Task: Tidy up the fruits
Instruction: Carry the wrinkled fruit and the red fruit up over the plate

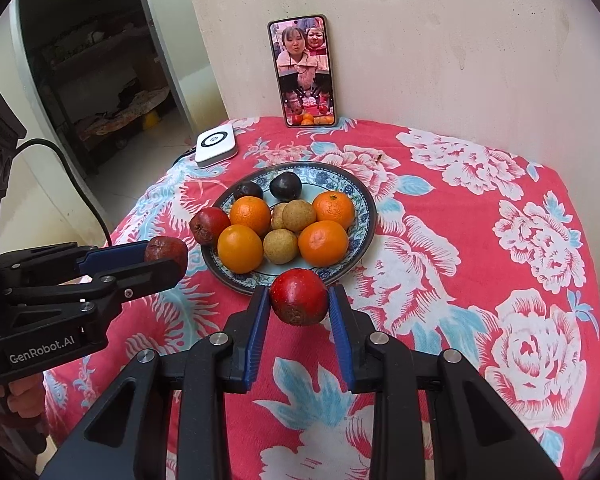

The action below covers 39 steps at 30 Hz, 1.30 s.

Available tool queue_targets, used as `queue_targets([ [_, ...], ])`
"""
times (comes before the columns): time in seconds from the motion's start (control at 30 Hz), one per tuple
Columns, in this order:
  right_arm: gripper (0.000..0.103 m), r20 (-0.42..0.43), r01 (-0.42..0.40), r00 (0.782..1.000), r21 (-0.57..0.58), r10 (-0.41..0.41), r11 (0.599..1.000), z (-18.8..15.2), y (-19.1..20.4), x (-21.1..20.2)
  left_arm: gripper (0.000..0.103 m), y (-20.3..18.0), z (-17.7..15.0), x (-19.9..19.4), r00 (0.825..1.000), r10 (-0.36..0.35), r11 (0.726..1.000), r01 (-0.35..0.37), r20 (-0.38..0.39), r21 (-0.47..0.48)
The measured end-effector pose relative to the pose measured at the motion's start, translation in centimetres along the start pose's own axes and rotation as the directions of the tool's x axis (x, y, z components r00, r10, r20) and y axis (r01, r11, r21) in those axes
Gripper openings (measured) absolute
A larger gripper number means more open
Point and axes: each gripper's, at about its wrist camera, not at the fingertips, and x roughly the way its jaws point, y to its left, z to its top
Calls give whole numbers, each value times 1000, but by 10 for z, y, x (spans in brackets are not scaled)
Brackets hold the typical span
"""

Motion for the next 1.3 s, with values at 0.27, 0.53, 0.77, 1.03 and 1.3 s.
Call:
queue_targets([
  [0.27, 32, 25, 5, 1000, -37, -4, 999, 23, 4, -2, 34, -1, 19, 3, 999, 19, 999, -20, 29, 32],
  [0.53, 32, 25, -1, 1000, -42, 2, 999, 45, 0, 11, 34, -2, 43, 16, 999, 22, 998, -24, 37, 59],
  [0.77, 32, 21, 11, 1000, -24, -10, 1000, 65, -11, 28, 34, -8, 56, 32, 999, 2, 996, -5, 34, 84],
  [1.03, 31, 2, 23, 1000, 12, -23, 1000, 74, -27, 50, 34, -9, 61, 46, 1000, -1, 997, -1, 28, 79],
  [1.3, 31, -6, 29, 1000, 10, -28, 1000, 79, -31, 63, 34, -12, 58, 53, 999, 1, 994, -5, 42, 110],
])
